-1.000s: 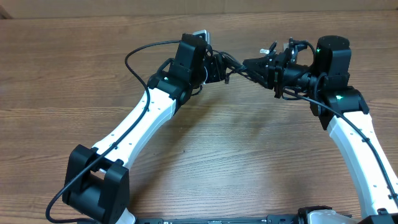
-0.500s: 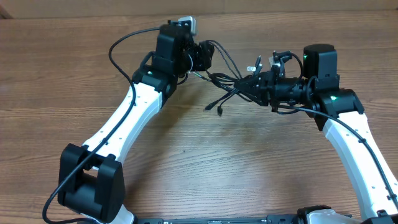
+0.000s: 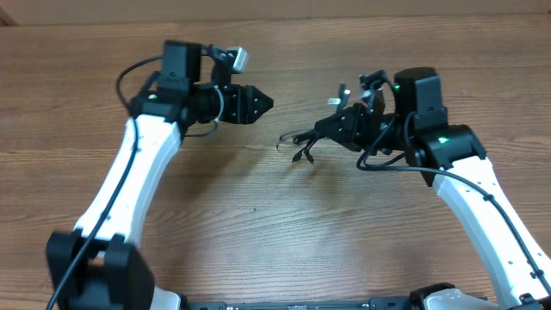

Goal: Untangle cables

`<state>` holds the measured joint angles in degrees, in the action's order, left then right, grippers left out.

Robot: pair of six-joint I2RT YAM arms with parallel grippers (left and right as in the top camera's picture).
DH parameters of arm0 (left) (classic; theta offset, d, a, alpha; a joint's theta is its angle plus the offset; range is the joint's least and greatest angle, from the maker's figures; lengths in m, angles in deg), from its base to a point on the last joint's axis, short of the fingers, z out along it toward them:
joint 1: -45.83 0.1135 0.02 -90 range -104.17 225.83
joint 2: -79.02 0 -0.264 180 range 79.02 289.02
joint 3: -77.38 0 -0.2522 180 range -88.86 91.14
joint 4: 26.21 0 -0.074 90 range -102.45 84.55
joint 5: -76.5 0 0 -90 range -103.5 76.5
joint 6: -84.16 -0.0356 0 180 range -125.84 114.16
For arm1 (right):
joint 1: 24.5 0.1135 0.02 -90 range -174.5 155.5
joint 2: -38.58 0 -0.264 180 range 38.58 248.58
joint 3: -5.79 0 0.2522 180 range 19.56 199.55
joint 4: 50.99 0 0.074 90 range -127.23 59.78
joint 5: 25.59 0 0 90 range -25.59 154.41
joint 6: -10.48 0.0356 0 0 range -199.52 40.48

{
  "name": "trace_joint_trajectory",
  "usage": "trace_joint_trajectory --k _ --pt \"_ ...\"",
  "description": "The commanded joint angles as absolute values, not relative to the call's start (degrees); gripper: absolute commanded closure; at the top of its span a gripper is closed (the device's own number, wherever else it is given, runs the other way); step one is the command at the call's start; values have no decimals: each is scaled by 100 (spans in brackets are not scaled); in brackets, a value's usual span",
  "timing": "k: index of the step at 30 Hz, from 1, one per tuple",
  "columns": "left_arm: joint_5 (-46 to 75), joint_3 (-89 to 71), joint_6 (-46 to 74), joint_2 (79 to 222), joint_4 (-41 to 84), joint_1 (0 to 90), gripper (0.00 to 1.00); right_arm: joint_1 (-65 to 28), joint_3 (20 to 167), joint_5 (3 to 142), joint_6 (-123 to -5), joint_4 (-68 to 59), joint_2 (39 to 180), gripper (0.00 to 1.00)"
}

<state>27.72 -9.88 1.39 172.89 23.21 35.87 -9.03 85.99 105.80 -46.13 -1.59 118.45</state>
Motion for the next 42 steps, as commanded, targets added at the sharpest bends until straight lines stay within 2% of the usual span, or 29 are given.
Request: trace_joint_trajectory --k 1,8,11,14,23,27,35,42 --pt "3069 -995 -475 16646 2643 3675 32 -630 8783 10434 -5295 -194 11725 96" --pt "2656 -521 -1376 16342 3869 3692 27 -420 8894 10598 -5805 -54 11725 96" --pt "2654 -221 -1595 16344 4299 3683 22 -420 9235 10593 -6312 536 11725 96" --pt "2654 -186 -1621 16358 4396 3679 21 -420 9613 10552 -6828 1153 11725 96" --pt "2667 -204 -2121 16983 4522 2971 24 -420 9690 10606 -7066 1330 11793 95" --pt "3110 -204 -2714 17315 4448 2750 27 -434 9690 10783 -7066 1336 11799 94" --pt "4258 -204 -3677 17894 4428 2709 32 -582 9690 11266 -7064 1328 11799 94" --pt "4507 -204 -3763 18134 4431 2772 34 -604 9690 11297 -7022 1314 11799 93"
